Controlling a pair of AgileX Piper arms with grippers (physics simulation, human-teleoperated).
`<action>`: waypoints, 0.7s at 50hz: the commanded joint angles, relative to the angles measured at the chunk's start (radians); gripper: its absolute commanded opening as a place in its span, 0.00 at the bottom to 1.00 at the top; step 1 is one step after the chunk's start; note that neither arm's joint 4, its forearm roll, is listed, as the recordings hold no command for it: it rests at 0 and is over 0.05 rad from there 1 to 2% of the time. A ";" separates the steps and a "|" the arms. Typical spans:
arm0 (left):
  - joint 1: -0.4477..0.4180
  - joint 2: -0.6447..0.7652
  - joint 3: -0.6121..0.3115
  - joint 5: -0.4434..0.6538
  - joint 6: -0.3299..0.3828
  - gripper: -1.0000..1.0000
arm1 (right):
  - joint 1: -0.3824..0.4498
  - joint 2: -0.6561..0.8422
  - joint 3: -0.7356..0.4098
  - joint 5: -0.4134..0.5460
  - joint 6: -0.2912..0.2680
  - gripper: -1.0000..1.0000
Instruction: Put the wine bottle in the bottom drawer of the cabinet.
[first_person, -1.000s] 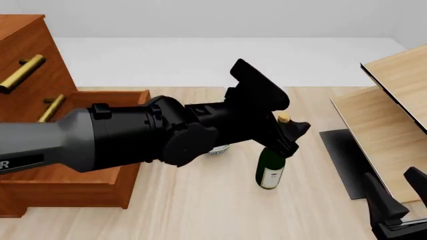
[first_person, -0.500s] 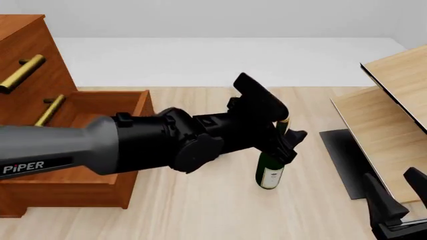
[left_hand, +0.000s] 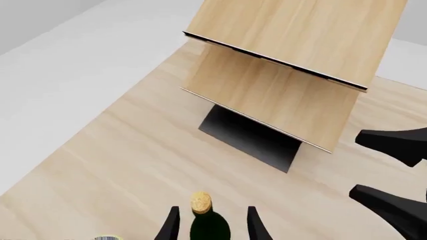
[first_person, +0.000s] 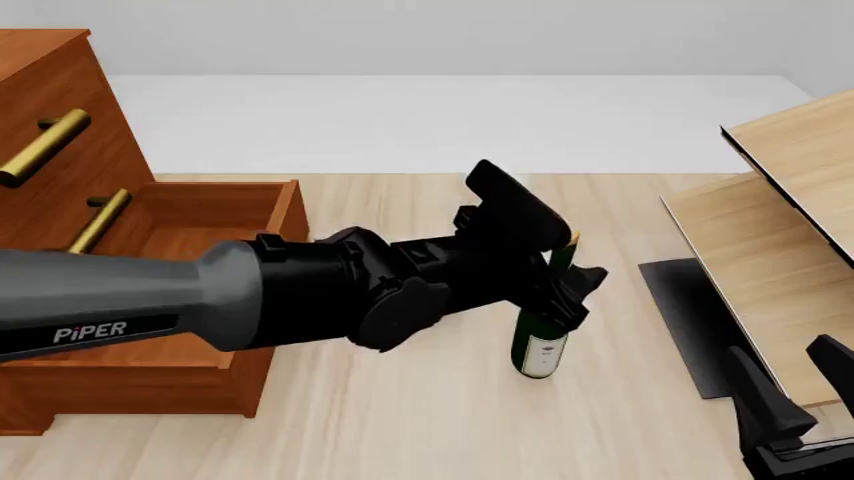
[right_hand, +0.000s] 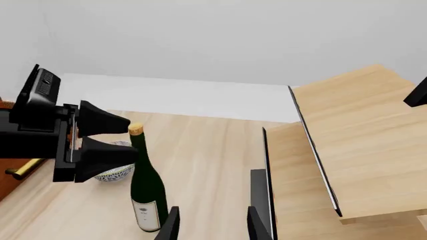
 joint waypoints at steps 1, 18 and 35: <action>0.001 0.013 0.002 -0.011 -0.005 1.00 | -0.001 0.001 0.000 -0.001 0.001 1.00; 0.025 0.045 -0.009 -0.023 -0.017 1.00 | -0.001 0.001 0.000 0.000 0.004 1.00; 0.025 0.053 -0.004 -0.029 -0.021 1.00 | -0.002 -0.001 0.000 0.001 0.004 1.00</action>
